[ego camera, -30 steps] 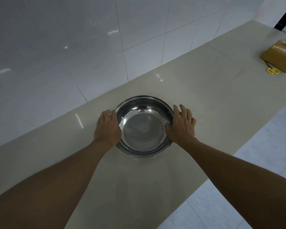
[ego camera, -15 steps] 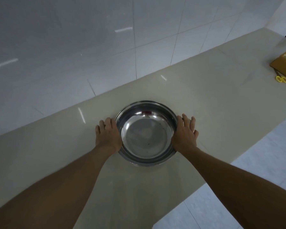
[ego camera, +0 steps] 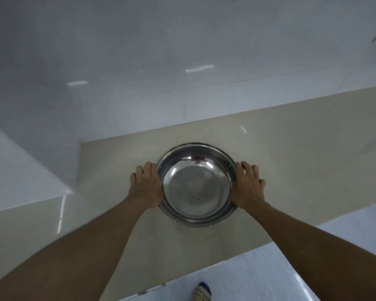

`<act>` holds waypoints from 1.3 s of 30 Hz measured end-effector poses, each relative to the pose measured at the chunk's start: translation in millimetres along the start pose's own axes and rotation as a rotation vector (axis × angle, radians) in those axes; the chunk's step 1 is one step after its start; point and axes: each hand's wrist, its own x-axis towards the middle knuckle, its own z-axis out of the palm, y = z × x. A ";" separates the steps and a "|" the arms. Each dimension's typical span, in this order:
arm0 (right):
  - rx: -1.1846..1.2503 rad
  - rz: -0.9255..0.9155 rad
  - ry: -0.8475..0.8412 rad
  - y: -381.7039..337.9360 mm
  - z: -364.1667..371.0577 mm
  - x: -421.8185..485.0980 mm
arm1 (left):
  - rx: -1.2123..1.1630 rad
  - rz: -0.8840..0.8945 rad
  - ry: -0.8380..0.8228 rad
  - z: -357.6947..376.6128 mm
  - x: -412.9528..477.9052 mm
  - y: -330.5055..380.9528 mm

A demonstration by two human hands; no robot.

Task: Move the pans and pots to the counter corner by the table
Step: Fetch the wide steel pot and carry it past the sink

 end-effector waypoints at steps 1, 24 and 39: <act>0.003 -0.028 0.002 -14.2 0.3 -10.5 | -0.002 -0.025 0.003 -5.1 -16.0 -15.9; 0.103 -0.812 -0.057 -431.6 56.0 -242.8 | -0.022 -0.728 0.166 -61.9 -381.2 -387.8; 0.129 -1.135 -0.237 -706.4 153.5 -326.1 | -0.003 -1.075 0.155 -57.6 -482.9 -604.8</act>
